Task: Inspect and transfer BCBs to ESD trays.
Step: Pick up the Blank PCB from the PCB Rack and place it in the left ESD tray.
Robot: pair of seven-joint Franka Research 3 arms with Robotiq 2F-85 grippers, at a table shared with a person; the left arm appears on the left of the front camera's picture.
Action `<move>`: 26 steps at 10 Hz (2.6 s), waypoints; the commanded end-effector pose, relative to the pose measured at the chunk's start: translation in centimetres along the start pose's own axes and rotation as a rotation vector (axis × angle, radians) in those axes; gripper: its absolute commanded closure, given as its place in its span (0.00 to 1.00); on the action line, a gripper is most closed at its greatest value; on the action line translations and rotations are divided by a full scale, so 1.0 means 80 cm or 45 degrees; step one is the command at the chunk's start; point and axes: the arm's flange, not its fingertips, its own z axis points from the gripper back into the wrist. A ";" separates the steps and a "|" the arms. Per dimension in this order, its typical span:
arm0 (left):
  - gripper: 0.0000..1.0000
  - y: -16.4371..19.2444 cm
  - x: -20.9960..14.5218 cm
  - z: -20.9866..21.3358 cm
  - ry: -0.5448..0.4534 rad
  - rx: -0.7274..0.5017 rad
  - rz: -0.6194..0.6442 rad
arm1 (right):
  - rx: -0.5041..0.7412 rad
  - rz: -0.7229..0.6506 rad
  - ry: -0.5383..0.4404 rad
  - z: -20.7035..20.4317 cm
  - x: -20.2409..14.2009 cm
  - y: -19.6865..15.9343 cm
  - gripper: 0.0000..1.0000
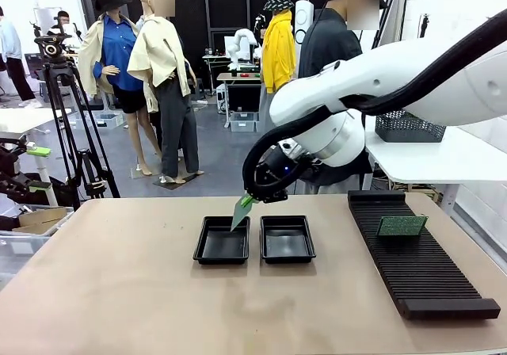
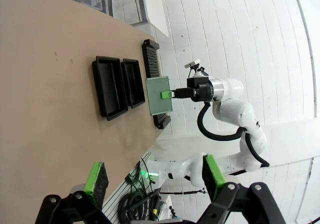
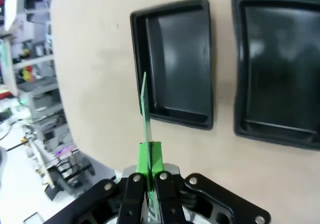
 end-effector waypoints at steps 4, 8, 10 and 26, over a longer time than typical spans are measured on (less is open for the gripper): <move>0.00 -0.003 0.001 0.001 -0.008 0.011 0.009 | -0.033 -0.013 0.000 -0.056 0.045 0.028 1.00; 0.00 -0.003 0.001 0.001 -0.008 0.011 0.009 | -0.060 -0.051 0.052 -0.114 0.065 0.029 1.00; 0.00 -0.003 0.001 0.001 -0.008 0.011 0.009 | -0.090 -0.061 0.057 -0.137 0.071 0.024 1.00; 0.00 -0.003 0.001 0.001 -0.008 0.011 0.009 | -0.152 -0.040 0.093 -0.149 0.070 0.015 0.48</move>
